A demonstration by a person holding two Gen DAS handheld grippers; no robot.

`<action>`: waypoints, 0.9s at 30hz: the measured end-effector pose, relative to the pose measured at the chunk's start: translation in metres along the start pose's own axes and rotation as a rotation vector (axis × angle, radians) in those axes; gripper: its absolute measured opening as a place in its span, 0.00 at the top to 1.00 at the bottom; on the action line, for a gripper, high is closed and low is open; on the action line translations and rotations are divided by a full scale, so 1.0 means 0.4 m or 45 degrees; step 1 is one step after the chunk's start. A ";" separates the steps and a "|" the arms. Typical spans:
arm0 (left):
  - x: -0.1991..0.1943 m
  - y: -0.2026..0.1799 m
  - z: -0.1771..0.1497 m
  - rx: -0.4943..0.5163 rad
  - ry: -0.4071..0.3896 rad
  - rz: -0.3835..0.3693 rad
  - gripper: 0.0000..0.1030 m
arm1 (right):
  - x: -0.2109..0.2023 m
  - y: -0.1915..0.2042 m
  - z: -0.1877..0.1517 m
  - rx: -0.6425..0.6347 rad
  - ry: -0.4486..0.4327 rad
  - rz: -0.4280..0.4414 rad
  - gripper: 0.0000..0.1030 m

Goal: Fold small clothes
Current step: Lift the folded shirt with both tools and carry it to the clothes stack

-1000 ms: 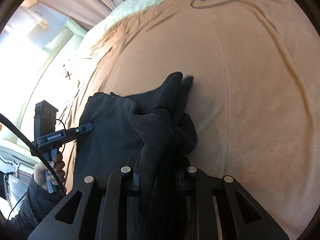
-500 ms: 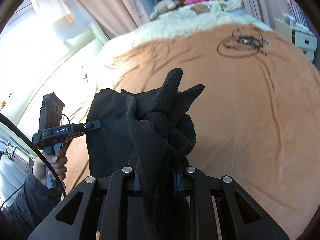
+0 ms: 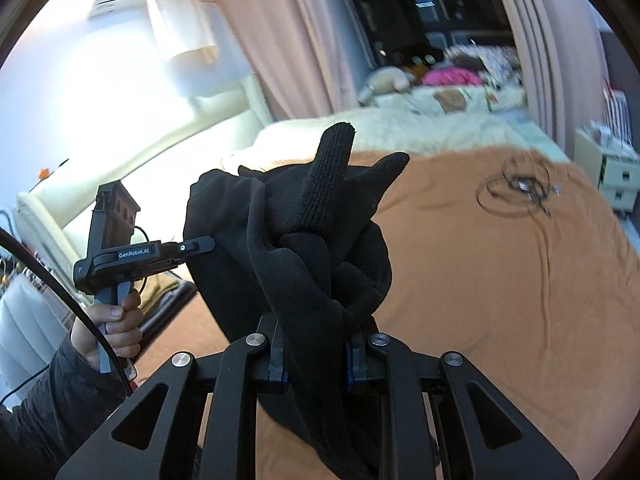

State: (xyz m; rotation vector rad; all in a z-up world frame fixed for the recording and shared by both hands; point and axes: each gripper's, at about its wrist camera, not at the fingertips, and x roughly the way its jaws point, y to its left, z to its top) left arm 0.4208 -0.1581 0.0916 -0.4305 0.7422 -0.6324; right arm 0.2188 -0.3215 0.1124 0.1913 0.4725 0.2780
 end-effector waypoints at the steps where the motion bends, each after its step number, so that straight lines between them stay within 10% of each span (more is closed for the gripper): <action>1: -0.039 0.001 0.007 0.003 -0.027 0.002 0.82 | -0.017 0.033 0.002 -0.024 -0.012 0.007 0.85; 27: -0.815 0.216 -0.025 -0.011 -0.436 0.311 0.83 | 0.020 0.570 -0.048 -0.303 -0.026 0.420 0.86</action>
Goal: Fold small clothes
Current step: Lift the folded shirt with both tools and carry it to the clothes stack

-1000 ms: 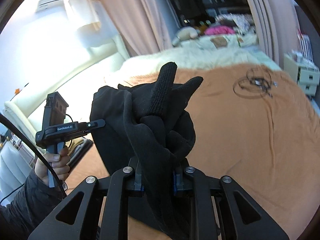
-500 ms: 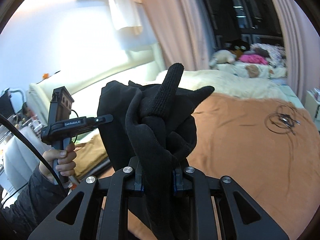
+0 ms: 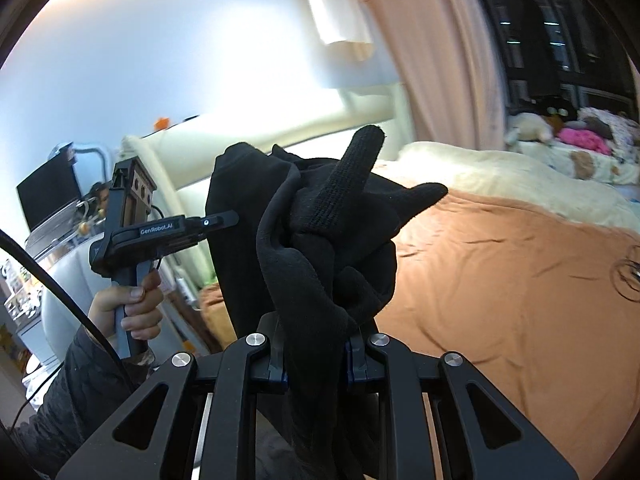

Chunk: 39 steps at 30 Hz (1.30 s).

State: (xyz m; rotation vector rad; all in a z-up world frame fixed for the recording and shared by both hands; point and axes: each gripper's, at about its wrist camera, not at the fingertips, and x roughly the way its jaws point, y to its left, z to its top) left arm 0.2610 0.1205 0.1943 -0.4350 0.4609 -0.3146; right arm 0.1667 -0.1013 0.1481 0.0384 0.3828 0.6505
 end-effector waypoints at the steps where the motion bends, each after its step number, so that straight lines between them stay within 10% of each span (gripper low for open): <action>1: -0.019 0.020 0.007 -0.001 -0.013 0.020 0.83 | 0.027 0.010 0.005 -0.007 0.005 0.025 0.86; 22: -0.287 0.450 0.082 -0.029 -0.136 0.437 0.83 | 0.409 0.013 0.020 -0.080 0.149 0.343 0.86; 30: -0.232 0.590 0.076 -0.071 -0.090 0.530 0.83 | 0.543 -0.080 -0.006 -0.048 0.249 0.386 0.86; 39: -0.032 0.688 0.103 -0.088 0.014 0.554 0.83 | 0.646 -0.396 0.017 0.023 0.322 0.347 0.85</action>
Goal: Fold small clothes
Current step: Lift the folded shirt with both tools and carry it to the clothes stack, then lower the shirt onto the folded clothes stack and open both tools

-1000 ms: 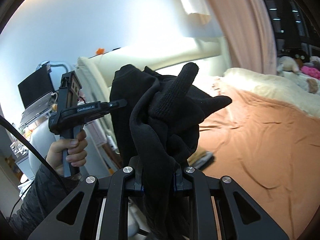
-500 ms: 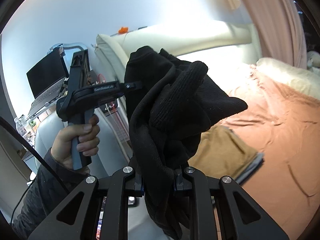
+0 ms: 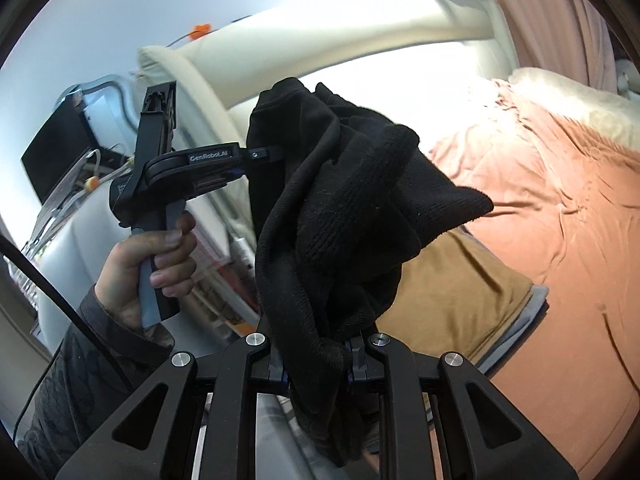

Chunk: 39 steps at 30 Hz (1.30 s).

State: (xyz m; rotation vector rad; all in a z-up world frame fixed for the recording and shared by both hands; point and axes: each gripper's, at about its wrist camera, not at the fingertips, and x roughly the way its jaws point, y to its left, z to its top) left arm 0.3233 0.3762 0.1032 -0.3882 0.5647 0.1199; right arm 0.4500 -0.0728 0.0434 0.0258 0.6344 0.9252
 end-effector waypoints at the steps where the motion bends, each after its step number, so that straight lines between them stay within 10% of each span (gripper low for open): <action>1: 0.018 -0.008 0.003 0.011 0.011 0.006 0.83 | -0.003 -0.036 0.005 0.012 0.003 -0.003 0.85; 18: 0.422 -0.025 -0.020 0.138 0.311 0.107 0.81 | -0.009 -0.661 0.006 0.210 0.132 -0.031 0.83; 26: 0.491 0.020 -0.074 0.165 0.416 0.272 0.69 | -0.059 -0.939 -0.055 0.318 0.238 -0.319 0.34; 39: 0.355 0.078 -0.152 0.159 0.410 0.218 0.69 | -0.139 -0.712 -0.018 0.077 0.098 -0.307 0.34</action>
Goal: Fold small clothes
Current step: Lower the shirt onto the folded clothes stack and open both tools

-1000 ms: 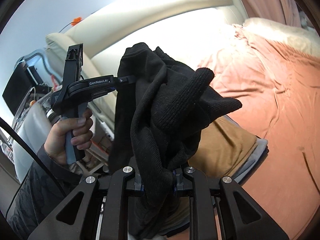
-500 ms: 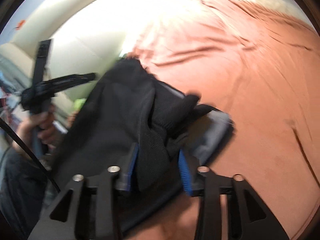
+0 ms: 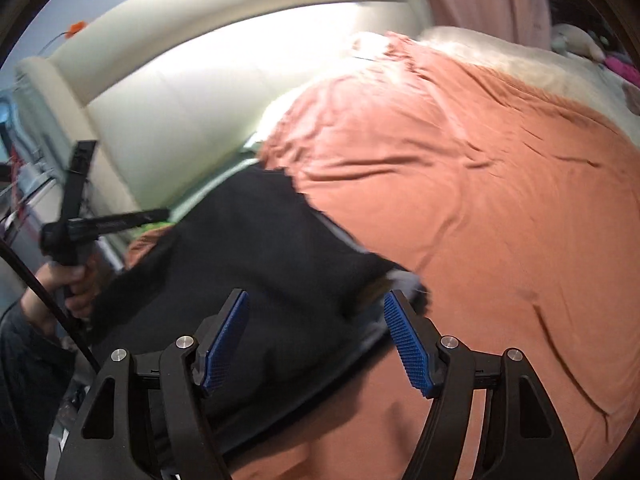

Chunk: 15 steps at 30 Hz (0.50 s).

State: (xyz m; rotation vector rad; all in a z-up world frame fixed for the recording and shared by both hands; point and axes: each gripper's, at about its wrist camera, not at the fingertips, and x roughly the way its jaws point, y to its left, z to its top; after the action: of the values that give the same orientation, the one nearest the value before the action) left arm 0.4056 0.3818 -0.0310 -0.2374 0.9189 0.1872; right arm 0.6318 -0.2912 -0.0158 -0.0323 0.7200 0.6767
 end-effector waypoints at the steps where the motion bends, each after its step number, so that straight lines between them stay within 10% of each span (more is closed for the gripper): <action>1: -0.004 0.003 -0.015 0.002 0.010 0.002 0.69 | -0.009 0.016 -0.005 -0.026 -0.004 0.029 0.34; 15: -0.083 -0.031 -0.228 0.047 0.011 -0.046 0.69 | 0.107 0.196 -0.106 -0.265 0.171 0.148 0.38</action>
State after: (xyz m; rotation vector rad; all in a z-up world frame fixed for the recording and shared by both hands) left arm 0.3194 0.3425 -0.0561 -0.2209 0.9254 0.1360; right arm 0.5844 -0.2161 -0.0593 -0.2300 0.7824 0.8648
